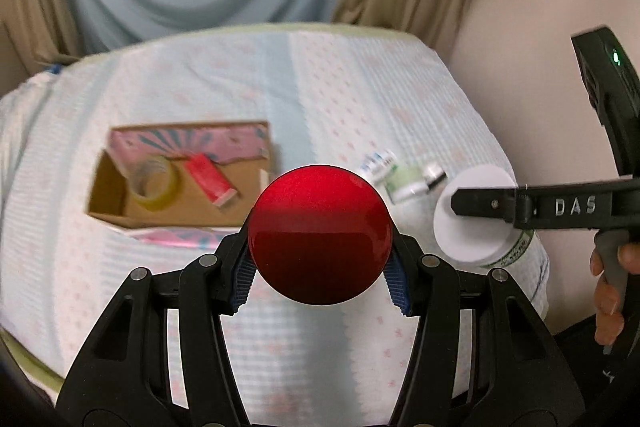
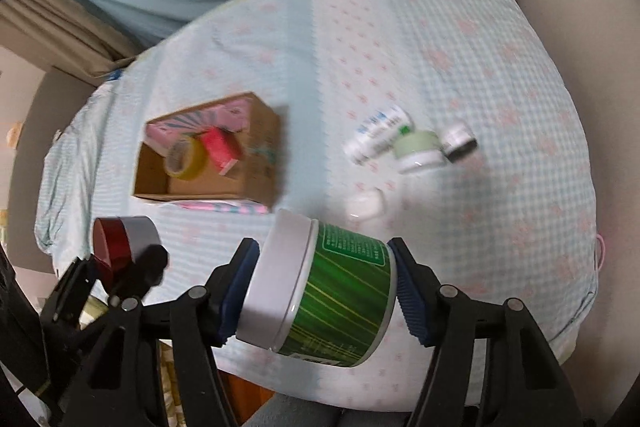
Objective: Organize rigid objects
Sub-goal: 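Carry both jars into the cardboard box and release them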
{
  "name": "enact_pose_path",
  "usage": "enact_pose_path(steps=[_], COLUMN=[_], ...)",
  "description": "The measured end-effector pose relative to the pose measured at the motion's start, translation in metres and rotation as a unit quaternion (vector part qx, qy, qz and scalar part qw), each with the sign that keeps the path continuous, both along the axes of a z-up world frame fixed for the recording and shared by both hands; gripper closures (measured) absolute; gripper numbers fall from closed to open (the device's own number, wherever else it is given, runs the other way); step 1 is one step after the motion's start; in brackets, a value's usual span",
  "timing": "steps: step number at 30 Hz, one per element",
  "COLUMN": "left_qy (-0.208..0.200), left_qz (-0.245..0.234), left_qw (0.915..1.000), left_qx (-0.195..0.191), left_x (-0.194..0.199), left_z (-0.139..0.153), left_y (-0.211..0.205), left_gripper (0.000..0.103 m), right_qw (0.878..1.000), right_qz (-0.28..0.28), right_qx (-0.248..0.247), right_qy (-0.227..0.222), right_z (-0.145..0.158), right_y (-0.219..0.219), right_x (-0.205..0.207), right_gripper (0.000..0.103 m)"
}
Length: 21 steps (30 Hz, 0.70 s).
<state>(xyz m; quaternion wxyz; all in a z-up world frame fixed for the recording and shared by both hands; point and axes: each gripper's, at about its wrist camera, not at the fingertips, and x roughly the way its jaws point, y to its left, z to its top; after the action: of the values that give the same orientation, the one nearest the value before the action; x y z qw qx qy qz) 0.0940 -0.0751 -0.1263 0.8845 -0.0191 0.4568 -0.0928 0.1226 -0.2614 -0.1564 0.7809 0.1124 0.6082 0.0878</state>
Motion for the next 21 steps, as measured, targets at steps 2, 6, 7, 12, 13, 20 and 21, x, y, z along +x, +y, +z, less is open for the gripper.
enact_pose_path(steps=[2, 6, 7, 12, 13, 20, 21], left_qy=[-0.006, -0.014, -0.014, -0.003, 0.000, 0.035, 0.039], left_qz=[0.010, 0.022, 0.023, 0.015, 0.013, -0.011, -0.013], left_qw=[0.9999, 0.9997, 0.9996, 0.9999, 0.9999, 0.9991, 0.9989], left_qx=[-0.002, 0.000, -0.001, 0.004, 0.005, 0.020, 0.020], left_x=[0.002, 0.016, 0.019, 0.044, 0.049, 0.092, 0.098], left_z=[0.016, 0.032, 0.032, 0.031, 0.030, 0.000, -0.005], left_y=[0.019, 0.058, 0.067, 0.127, 0.139, 0.221, 0.228], left_gripper=[0.052, 0.052, 0.052, 0.052, 0.052, 0.052, 0.052], right_qw=[1.000, 1.000, 0.999, 0.999, 0.999, 0.998, 0.998], right_qz=[0.008, 0.019, 0.021, 0.006, 0.002, -0.036, -0.040], right_qx=[0.000, 0.007, 0.007, 0.021, 0.024, 0.044, 0.046], right_qy=[-0.007, -0.022, -0.026, -0.031, -0.030, -0.016, -0.013], right_z=[0.010, 0.025, 0.028, 0.033, 0.032, 0.011, 0.007], right_y=[0.017, 0.049, 0.058, 0.106, 0.115, 0.180, 0.185], right_x=[0.006, 0.016, 0.018, 0.037, 0.041, 0.072, 0.076], right_gripper=[0.043, 0.044, 0.044, 0.045, 0.045, 0.046, 0.046])
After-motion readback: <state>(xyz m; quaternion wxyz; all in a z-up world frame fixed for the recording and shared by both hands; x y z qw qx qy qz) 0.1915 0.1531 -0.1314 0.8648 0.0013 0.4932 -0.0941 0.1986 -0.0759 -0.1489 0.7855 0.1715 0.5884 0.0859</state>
